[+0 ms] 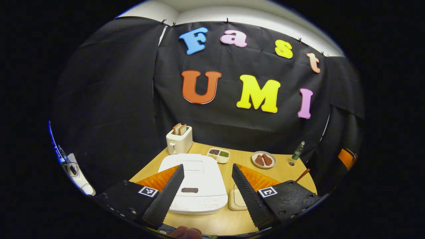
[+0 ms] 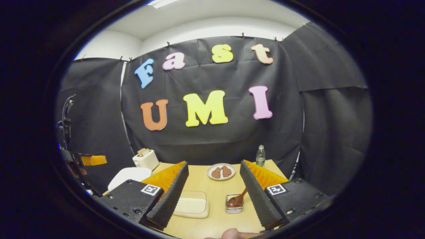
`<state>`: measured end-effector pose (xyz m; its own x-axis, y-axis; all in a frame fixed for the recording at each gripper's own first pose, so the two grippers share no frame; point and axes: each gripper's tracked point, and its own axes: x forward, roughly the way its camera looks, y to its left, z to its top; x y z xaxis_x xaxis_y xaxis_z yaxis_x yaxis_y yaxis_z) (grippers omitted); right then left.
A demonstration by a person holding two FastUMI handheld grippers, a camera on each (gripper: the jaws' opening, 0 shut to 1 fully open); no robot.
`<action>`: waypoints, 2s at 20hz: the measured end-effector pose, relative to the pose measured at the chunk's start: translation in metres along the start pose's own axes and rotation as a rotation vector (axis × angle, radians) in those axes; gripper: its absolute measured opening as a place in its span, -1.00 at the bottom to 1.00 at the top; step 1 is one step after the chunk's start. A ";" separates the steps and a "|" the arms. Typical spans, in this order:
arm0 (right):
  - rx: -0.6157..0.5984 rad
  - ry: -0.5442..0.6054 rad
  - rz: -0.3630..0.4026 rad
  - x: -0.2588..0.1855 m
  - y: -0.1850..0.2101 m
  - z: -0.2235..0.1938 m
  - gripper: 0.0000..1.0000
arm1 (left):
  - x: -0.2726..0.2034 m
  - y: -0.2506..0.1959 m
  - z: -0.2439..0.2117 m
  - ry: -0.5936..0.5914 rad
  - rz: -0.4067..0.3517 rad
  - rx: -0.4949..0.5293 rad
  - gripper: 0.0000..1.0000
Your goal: Close the left gripper, press the button to open the rice cooker; take a wooden spoon from the chopstick holder with the right hand, scoop a spoonful of rice and pour it into the rice cooker, then put the wooden spoon back into the chopstick holder.
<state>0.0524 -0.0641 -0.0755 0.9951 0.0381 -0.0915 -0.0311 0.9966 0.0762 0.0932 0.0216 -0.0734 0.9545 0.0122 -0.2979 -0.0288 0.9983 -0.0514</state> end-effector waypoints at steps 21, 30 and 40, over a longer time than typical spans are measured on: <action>-0.123 -0.085 0.017 -0.175 0.097 -0.020 1.00 | -0.212 0.000 0.002 -0.298 -0.110 0.026 0.89; -0.121 -0.058 0.016 -0.169 0.094 -0.028 1.00 | -0.212 0.002 -0.006 -0.303 -0.091 0.058 0.89; -0.095 -0.053 0.008 -0.160 0.094 -0.029 1.00 | -0.205 0.001 -0.003 -0.308 -0.093 0.061 0.89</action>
